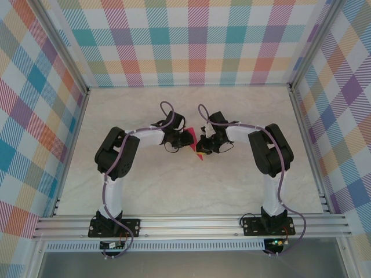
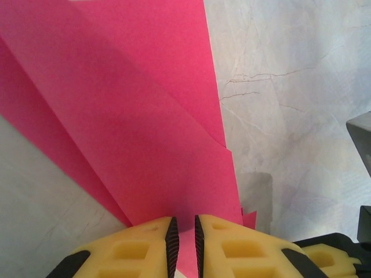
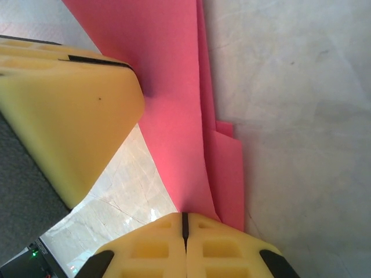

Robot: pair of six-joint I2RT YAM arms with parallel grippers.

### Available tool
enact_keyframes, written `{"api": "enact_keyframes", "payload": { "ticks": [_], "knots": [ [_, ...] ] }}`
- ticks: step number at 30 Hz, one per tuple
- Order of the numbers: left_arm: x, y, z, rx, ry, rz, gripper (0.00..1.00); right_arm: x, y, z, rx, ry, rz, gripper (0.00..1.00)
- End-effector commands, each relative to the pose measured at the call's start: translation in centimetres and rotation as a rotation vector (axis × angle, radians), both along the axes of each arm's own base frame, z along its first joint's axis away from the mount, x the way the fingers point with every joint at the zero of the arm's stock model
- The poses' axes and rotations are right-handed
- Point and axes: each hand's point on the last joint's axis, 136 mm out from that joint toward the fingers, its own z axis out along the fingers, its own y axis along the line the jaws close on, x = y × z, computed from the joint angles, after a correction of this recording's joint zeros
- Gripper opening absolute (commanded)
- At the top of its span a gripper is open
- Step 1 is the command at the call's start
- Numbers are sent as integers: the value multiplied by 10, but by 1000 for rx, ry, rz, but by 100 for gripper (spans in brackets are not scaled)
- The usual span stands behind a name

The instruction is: Fold a paper plane with a square sheet of paper (pick it up from the middle)

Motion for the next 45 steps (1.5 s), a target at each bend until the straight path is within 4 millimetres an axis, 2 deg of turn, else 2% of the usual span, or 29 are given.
{"api": "enact_keyframes", "payload": {
  "ticks": [1, 13, 23, 26, 30, 32, 36, 39, 45],
  "knots": [
    [33, 33, -14, 54, -63, 63, 20, -42, -38, -50, -197, 162, 4, 5],
    [72, 54, -2, 87, -101, 146, 21, -47, -42, -56, -212, 178, 3, 5],
    [84, 83, -5, 183, -113, 185, 21, -46, -41, -55, -210, 175, 2, 5],
    [86, 83, 10, 172, -141, 172, 21, -46, -41, -54, -208, 172, 2, 5],
    [86, 80, 51, 129, -216, 166, 21, -44, -40, -51, -205, 167, 1, 5],
    [81, 76, 75, 95, -261, 158, 22, -44, -39, -51, -201, 164, 2, 5],
    [61, 59, 96, 43, -315, 120, 24, -44, -38, -51, -198, 165, 1, 5],
    [40, 37, 92, -26, -299, 94, 25, -44, -38, -52, -195, 170, 1, 5],
    [8, -3, 64, -107, -231, 50, 21, -44, -38, -52, -195, 171, 1, 4]
  ]
}}
